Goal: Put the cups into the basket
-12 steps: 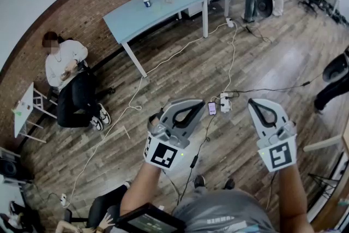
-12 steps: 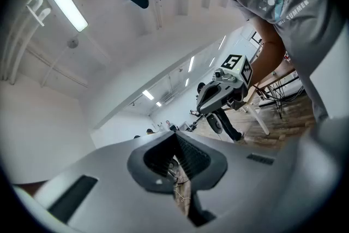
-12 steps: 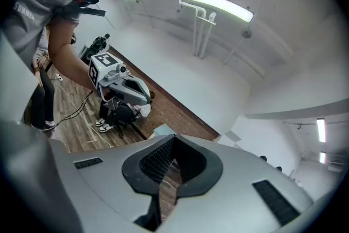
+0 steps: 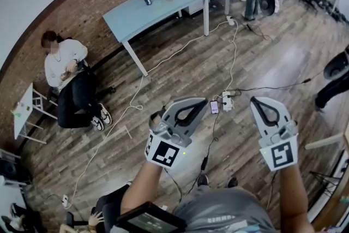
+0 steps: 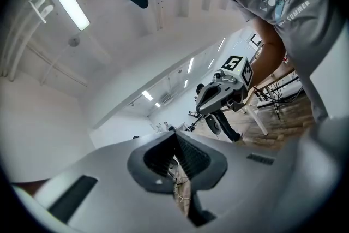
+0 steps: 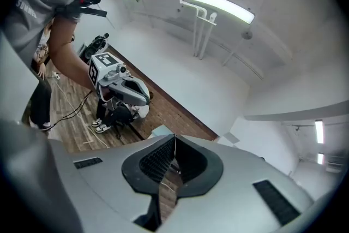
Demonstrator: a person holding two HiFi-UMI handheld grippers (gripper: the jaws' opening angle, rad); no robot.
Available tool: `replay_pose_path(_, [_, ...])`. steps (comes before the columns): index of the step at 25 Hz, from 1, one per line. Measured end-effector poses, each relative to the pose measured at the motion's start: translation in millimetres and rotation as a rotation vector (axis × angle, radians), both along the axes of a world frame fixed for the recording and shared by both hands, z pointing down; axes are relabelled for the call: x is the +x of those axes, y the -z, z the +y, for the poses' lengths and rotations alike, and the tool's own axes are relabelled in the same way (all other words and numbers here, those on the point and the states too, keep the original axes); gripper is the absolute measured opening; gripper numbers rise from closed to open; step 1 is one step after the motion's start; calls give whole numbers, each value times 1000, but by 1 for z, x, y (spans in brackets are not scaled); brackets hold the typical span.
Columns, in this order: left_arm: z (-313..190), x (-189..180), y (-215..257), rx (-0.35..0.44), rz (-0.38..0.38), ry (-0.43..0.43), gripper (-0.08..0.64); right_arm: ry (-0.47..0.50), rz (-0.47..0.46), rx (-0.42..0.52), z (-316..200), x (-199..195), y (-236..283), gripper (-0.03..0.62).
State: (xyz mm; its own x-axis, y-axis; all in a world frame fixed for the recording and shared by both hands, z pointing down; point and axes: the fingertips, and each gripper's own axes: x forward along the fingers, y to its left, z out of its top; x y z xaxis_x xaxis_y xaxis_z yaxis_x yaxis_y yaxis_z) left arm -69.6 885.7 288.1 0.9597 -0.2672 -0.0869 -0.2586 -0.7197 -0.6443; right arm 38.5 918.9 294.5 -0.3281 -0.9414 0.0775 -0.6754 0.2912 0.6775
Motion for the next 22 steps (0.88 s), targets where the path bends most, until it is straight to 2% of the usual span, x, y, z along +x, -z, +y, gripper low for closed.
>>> replay_pose_path(5, [-7, -9, 4, 1, -1, -4, 0, 1, -25, 6, -6, -11, 5, 11])
replay_pose_path(14, [-20, -27, 1, -2, 16, -5, 0, -11, -11, 12, -20, -29, 1, 11])
replay_pose_path(22, [-33, -20, -1, -10, 10, -3, 0, 0, -14, 14, -34, -27, 2, 11])
